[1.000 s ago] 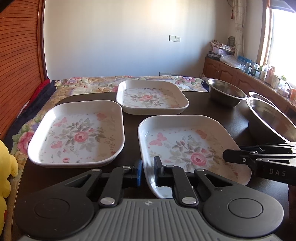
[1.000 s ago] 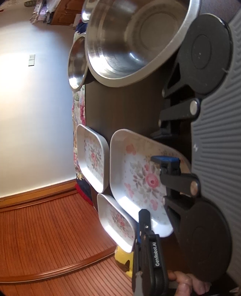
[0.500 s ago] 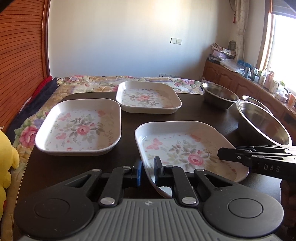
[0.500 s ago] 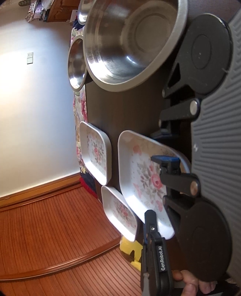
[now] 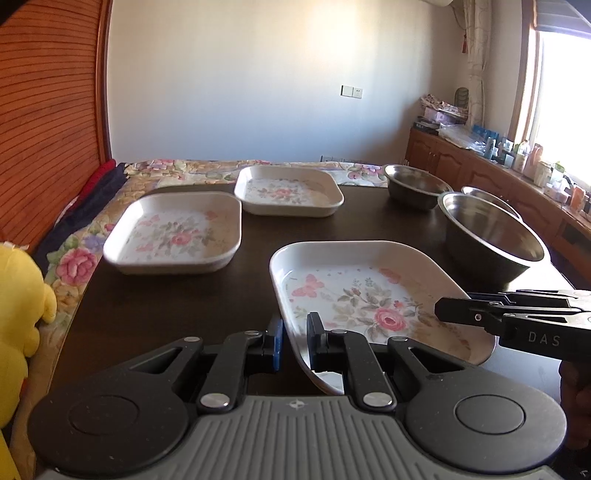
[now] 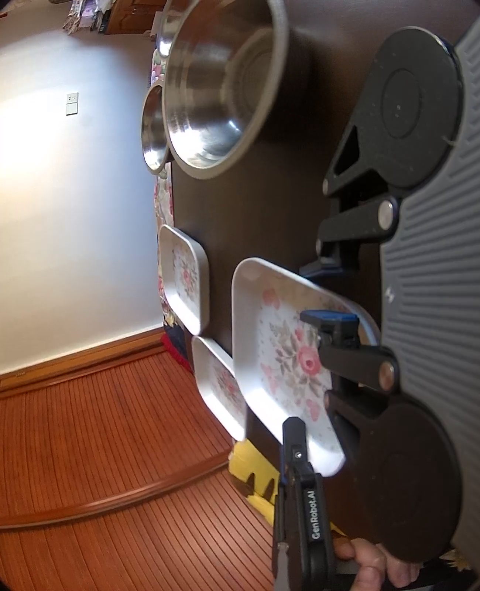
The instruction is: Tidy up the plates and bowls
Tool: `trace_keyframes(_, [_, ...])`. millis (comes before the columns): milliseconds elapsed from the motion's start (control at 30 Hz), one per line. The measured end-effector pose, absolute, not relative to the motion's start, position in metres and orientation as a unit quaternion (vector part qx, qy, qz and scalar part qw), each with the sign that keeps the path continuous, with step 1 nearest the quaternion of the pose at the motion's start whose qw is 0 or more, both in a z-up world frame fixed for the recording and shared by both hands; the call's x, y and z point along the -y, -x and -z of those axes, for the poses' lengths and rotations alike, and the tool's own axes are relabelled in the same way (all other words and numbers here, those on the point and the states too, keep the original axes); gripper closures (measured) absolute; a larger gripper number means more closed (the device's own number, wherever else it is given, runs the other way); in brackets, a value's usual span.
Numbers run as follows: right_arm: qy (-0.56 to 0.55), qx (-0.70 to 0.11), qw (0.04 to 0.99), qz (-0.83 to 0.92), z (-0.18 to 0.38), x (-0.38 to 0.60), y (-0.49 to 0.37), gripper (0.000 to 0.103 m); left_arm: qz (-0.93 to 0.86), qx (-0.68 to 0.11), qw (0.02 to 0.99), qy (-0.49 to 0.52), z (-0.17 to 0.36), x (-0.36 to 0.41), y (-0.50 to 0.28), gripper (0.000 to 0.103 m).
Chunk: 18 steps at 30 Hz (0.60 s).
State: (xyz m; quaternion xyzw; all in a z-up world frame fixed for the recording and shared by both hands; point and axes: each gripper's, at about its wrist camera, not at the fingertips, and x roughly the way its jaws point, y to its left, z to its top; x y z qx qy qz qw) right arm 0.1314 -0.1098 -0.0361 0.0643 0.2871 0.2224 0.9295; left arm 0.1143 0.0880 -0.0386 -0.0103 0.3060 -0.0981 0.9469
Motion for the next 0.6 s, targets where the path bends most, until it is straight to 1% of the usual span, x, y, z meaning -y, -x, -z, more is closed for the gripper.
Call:
trace_keyframes(233, [-0.062, -0.294, 0.926, -0.227, 0.046, 0.11, -0.12, 0.083, 0.09, -0.316, 0.944, 0.013, 0.053, -0.087, -0.099, 0.088])
trace_keyframes(600, [-0.056, -0.296, 0.926, -0.225, 0.051, 0.106, -0.113, 0.083, 0.083, -0.323, 0.943, 0.011, 0.061, -0.085, -0.096, 0.088])
